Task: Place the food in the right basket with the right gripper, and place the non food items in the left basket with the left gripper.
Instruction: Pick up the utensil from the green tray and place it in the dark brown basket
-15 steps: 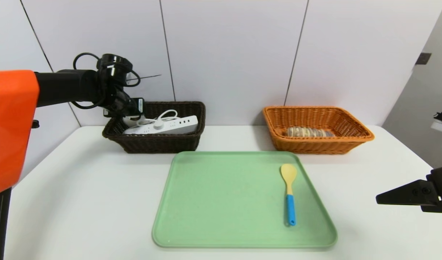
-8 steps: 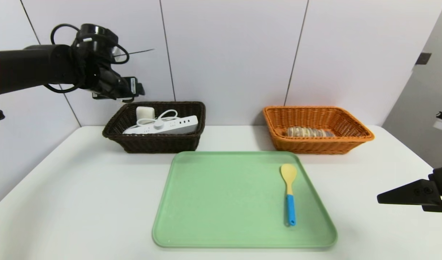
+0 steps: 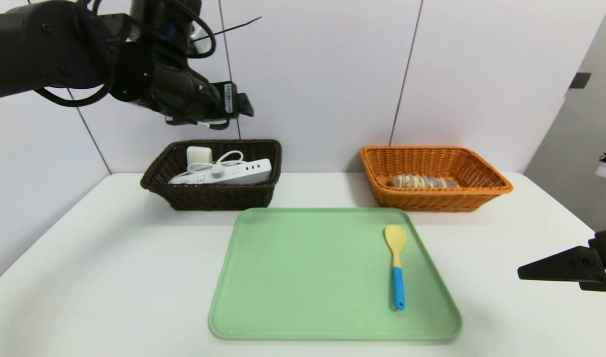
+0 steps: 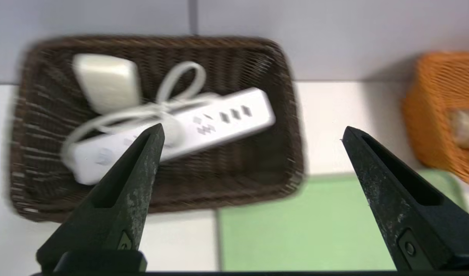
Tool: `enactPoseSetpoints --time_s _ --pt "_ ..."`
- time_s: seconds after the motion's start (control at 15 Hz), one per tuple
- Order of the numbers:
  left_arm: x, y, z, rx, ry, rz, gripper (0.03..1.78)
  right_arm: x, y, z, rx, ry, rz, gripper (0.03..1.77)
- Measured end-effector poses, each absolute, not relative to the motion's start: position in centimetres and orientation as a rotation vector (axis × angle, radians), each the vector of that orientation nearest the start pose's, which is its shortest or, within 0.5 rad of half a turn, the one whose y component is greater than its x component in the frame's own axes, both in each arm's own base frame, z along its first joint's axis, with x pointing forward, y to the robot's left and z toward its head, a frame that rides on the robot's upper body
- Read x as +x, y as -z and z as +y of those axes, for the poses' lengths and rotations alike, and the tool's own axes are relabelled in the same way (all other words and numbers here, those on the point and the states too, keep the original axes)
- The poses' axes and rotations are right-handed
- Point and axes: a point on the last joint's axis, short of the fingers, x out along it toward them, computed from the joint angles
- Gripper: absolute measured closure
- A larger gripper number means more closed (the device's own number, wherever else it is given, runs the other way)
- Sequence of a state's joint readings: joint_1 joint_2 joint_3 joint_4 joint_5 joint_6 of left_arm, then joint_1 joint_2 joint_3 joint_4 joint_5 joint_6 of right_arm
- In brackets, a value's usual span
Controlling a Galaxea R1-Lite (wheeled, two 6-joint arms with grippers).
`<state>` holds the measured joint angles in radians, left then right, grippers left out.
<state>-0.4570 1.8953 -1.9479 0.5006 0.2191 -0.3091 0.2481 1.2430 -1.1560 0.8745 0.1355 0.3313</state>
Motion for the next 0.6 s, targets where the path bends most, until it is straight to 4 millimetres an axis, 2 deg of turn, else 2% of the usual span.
enactPoseSetpoints --time_s 0.27,0.6 --pt "29.5 -30.7 -19.9 -0.199 0.264 0.554 0.14 13.6 -26.1 3.8 0.248 -0.191 1.005 0.10" --pt "26.6 -27.9 -22.4 -0.148 0.327 0.670 0.13 13.8 -26.3 3.8 0.248 -0.195 1.000 0.10"
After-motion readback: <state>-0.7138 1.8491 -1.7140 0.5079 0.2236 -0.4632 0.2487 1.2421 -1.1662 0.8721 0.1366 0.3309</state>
